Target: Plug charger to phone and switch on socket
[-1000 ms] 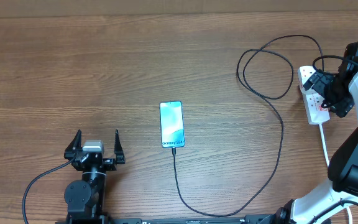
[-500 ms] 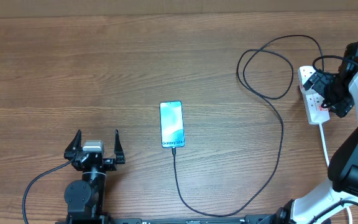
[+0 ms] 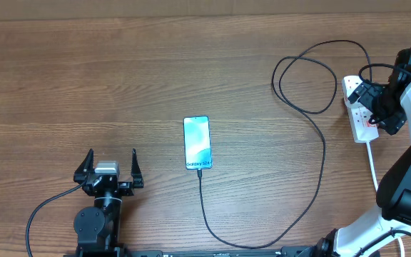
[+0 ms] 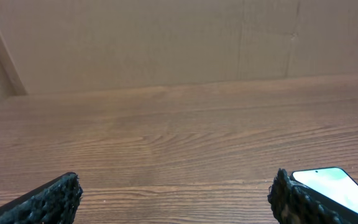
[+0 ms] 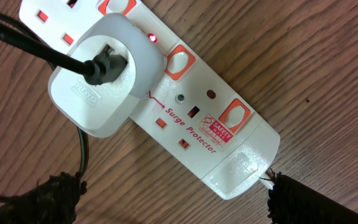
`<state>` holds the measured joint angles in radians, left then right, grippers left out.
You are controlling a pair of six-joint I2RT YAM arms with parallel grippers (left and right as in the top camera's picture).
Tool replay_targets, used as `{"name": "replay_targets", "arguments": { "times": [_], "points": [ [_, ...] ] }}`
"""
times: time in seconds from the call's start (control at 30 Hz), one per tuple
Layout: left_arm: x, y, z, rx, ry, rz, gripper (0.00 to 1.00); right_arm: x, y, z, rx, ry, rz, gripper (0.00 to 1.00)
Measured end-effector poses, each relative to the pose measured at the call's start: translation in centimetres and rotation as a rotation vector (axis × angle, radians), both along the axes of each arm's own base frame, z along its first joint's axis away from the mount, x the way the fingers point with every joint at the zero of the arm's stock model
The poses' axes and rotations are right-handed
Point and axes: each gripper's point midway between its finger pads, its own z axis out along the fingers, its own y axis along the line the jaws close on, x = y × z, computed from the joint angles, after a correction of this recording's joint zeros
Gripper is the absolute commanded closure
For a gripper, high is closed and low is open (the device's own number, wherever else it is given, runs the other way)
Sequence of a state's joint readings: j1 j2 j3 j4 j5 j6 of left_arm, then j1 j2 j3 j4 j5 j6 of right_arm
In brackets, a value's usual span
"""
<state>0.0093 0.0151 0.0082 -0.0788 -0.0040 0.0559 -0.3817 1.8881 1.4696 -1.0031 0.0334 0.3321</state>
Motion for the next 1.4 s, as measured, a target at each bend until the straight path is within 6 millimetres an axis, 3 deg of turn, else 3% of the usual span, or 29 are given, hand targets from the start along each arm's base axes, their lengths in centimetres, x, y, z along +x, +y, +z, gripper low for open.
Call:
{"name": "replay_targets", "arguments": {
  "times": [1.13, 1.27, 1.4],
  "points": [
    [0.0, 0.0, 0.0, 0.000, 0.000, 0.000, 0.00, 0.1, 0.2, 0.0, 0.000, -0.001, 0.004, 0.00],
    [0.0, 0.0, 0.0, 0.000, 0.000, 0.000, 0.00, 0.6, 1.4, 0.7, -0.007, -0.018, 0.037, 0.00],
    [0.0, 0.0, 0.0, 0.000, 0.000, 0.000, 0.00, 1.7, 4.4, 3.7, -0.031, -0.092, 0.118, 0.00]
  ]
}}
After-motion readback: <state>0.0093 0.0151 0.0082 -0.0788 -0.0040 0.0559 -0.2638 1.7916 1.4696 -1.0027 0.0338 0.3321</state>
